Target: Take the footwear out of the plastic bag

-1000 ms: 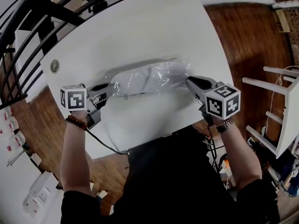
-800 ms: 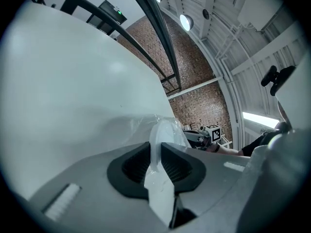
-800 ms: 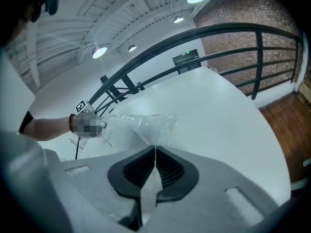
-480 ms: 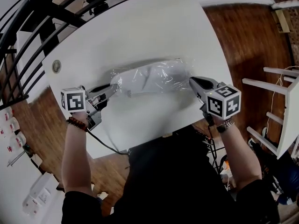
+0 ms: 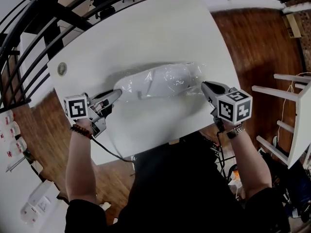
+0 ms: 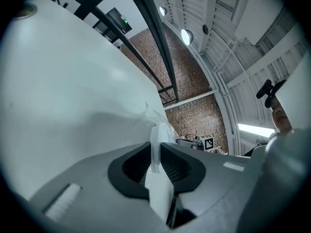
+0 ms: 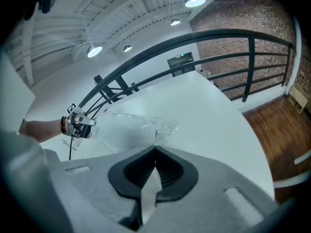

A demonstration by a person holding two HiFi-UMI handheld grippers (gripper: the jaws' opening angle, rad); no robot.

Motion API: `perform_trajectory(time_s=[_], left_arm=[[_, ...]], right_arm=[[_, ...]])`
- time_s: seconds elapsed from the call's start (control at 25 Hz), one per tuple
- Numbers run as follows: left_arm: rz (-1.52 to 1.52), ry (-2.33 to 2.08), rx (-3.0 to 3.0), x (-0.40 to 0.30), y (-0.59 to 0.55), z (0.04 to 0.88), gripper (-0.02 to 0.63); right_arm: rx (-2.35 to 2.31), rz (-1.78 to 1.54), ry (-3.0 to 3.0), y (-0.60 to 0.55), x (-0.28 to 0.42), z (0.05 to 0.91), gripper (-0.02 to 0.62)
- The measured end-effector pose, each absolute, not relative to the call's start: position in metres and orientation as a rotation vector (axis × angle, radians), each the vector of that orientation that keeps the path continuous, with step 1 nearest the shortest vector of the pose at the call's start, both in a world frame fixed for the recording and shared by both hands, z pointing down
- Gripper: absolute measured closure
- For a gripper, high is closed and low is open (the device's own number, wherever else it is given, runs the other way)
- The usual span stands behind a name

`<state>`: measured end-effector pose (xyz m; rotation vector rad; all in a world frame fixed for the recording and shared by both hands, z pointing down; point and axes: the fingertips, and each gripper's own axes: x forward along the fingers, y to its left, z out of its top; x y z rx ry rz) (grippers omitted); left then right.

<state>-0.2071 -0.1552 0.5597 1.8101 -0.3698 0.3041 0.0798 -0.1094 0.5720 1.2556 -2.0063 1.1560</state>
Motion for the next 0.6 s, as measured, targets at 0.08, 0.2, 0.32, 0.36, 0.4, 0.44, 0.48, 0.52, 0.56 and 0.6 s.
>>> perform_trajectory(time_s=[0.08, 0.2, 0.32, 0.36, 0.4, 0.44, 0.48, 0.52, 0.56, 0.6], left_arm=[[0.3, -0.382, 1.814, -0.211, -0.155, 0.56, 0.528], [0.276, -0.393, 1.8, -0.214, -0.152, 0.558, 0.528], [0.246, -0.401, 1.784, -0.216, -0.149, 0.555, 0.528], [0.243, -0.406, 1.786, -0.216, -0.149, 0.554, 0.528], [0.227, -0.41, 1.772, -0.216, -0.148, 0.552, 0.528], [0.2, -0.412, 1.744, -0.214, -0.146, 0.55, 0.528], [0.175, -0.415, 1.72, -0.213, -0.144, 0.547, 0.528], [0.159, -0.418, 1.707, -0.214, -0.142, 0.545, 0.528], [0.149, -0.422, 1.703, -0.216, -0.141, 0.544, 0.528], [0.141, -0.427, 1.703, -0.217, -0.14, 0.542, 0.528]], right_arm=[[1.26, 1.152, -2.004, -0.109, 0.082, 0.57, 0.601], [1.267, 1.146, -1.998, -0.108, 0.086, 0.57, 0.601], [1.277, 1.14, -1.992, -0.108, 0.092, 0.568, 0.602], [1.28, 1.139, -1.99, -0.108, 0.095, 0.568, 0.601], [1.283, 1.138, -1.989, -0.108, 0.098, 0.567, 0.603], [1.286, 1.137, -1.987, -0.107, 0.101, 0.567, 0.601], [1.289, 1.134, -1.985, -0.107, 0.103, 0.566, 0.603], [1.293, 1.132, -1.984, -0.107, 0.104, 0.565, 0.602], [1.297, 1.13, -1.982, -0.106, 0.106, 0.564, 0.603], [1.301, 1.128, -1.982, -0.106, 0.108, 0.563, 0.602]])
